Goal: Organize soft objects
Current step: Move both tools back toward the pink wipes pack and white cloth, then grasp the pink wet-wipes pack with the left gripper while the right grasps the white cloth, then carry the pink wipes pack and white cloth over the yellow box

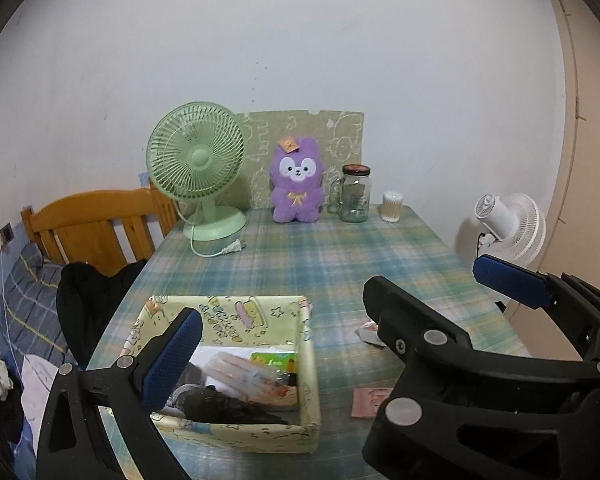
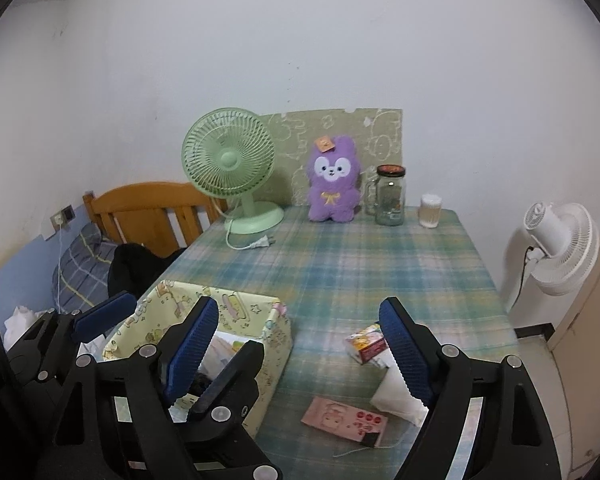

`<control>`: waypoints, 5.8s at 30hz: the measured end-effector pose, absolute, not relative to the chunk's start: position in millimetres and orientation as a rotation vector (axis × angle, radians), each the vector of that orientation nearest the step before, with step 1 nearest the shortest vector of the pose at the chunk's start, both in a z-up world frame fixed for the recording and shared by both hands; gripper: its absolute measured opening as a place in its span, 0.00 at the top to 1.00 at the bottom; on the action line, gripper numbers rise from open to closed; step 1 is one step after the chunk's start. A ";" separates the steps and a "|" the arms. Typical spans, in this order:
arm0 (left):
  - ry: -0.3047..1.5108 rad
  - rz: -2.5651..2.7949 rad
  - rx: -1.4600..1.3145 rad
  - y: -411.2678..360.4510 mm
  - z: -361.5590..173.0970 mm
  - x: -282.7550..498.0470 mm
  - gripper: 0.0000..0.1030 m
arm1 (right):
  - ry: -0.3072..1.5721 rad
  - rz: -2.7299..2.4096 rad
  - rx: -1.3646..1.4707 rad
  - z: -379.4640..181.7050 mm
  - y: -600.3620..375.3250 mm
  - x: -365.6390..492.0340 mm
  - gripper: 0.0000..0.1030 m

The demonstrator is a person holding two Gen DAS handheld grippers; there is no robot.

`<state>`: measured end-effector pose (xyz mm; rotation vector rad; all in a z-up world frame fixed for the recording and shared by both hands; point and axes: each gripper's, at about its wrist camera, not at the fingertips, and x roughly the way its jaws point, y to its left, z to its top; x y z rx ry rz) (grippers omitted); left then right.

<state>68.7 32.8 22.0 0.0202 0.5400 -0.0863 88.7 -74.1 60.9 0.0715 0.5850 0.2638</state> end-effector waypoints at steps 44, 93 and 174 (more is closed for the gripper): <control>0.616 -0.199 0.033 -55.7 -50.3 57.2 0.09 | 0.564 0.144 0.087 -16.8 -156.0 64.9 0.15; 0.886 -0.185 0.034 -73.7 -136.1 116.2 0.18 | 0.829 0.139 0.128 -110.1 -173.0 126.9 0.15; 0.692 -0.147 0.078 -69.1 -44.6 85.7 0.62 | 0.650 0.091 0.162 -15.4 -167.6 96.9 0.74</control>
